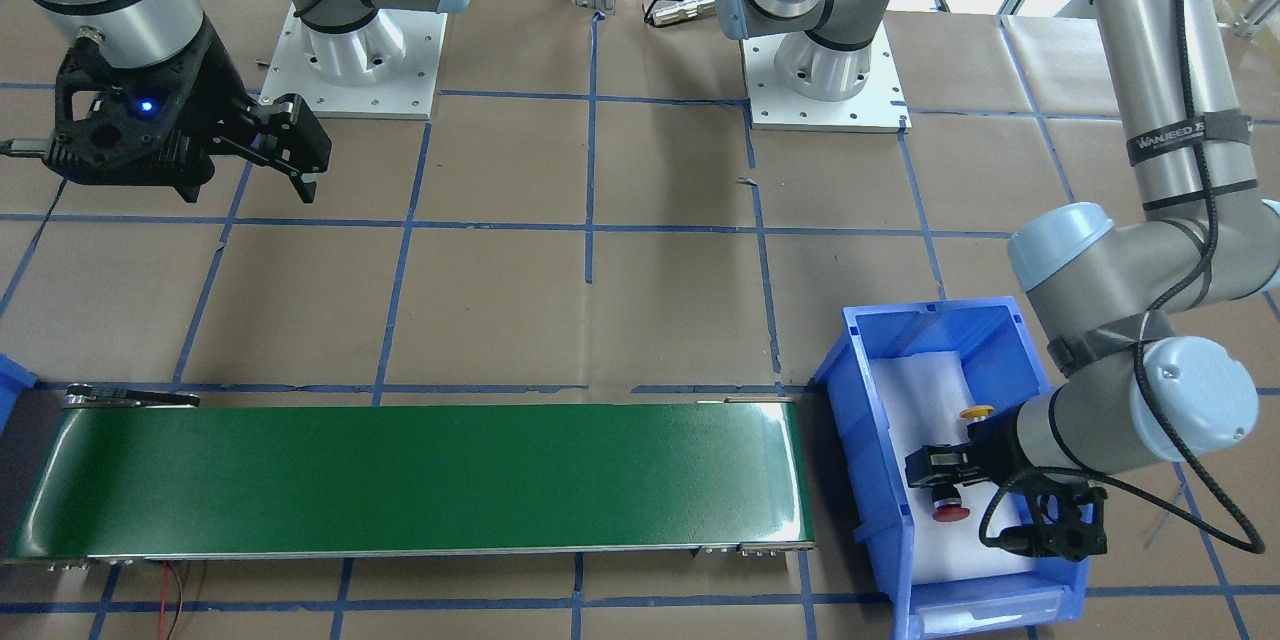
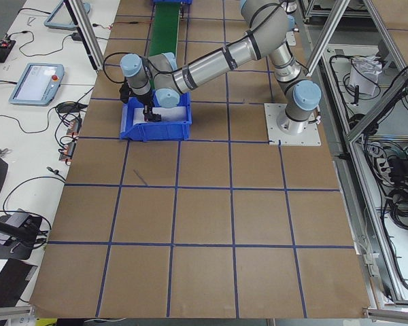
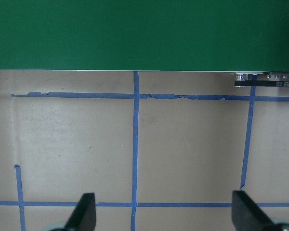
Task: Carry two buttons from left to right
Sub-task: 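Grasp the red-capped button with the left gripper and lift it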
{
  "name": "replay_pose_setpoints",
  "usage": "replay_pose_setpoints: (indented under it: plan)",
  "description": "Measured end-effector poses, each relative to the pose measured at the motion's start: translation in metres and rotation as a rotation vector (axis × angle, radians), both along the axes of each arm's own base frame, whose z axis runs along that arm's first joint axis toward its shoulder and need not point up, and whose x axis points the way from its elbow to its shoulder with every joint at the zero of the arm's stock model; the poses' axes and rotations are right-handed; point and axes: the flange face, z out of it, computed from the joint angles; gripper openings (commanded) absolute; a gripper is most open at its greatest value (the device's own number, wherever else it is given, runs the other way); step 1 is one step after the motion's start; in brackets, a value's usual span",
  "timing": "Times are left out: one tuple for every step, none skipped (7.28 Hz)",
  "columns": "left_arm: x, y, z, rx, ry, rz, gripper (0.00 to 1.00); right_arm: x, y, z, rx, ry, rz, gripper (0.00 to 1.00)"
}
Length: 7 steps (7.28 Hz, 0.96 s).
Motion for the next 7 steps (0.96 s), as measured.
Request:
replay_pose_setpoints:
  plan:
    - [-0.0049, -0.0018, -0.0051, -0.001, -0.001, -0.002, 0.69, 0.0000, 0.0000, 0.0000, 0.000, 0.000, 0.000, 1.00]
    - [-0.0040, -0.0024, -0.0065, -0.003, 0.000, -0.003, 0.69, 0.0000, 0.0000, 0.0000, 0.000, 0.000, 0.000, 1.00]
    - [-0.0008, -0.0027, -0.0063, -0.006, 0.001, -0.005, 0.72, 0.0000, 0.0003, 0.0004, -0.001, 0.000, -0.001, 1.00]
    - [0.0013, -0.0029, -0.0059, -0.007, 0.000, -0.007, 0.76, 0.0003, 0.0008, 0.0013, -0.002, -0.001, -0.004, 1.00]
    - [0.0026, -0.0030, -0.0058, -0.008, -0.001, -0.008, 0.76, 0.0010, 0.0016, 0.0027, -0.004, -0.001, -0.006, 1.00]
    - [0.0036, -0.0032, -0.0053, -0.009, -0.003, -0.008, 0.76, 0.0020, 0.0027, 0.0040, -0.005, -0.003, -0.005, 1.00]
    - [0.0045, -0.0035, -0.0044, -0.011, -0.005, -0.009, 0.76, 0.0047, 0.0039, 0.0048, -0.005, -0.005, -0.001, 1.00]
